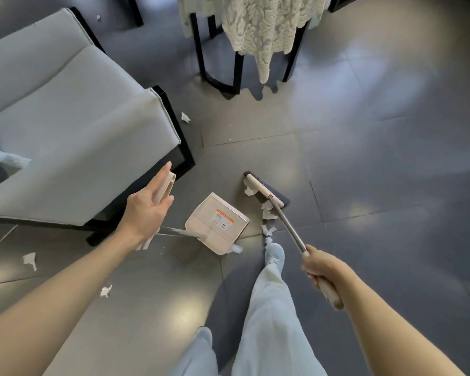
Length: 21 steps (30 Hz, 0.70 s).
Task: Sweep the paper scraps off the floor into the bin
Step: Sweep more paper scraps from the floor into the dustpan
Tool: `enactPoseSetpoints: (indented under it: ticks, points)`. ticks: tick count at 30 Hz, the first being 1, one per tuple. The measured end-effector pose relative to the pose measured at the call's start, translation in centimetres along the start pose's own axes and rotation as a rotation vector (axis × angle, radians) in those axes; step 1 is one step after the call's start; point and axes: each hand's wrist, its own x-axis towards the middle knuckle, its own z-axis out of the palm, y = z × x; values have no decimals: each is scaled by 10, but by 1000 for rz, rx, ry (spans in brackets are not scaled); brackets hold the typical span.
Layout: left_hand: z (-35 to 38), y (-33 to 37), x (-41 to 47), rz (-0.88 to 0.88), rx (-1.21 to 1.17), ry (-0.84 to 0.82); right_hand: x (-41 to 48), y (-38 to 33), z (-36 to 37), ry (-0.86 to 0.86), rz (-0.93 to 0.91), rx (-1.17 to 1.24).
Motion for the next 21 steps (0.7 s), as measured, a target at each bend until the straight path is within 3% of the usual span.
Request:
enactPoseSetpoints:
  ticks: [8, 21]
  points:
    - [-80, -76, -105, 38, -26, 13, -95, 15, 134, -84, 71, 161]
    - [-95, -139, -169, 44, 44, -91, -153, 25, 158, 54, 71, 431]
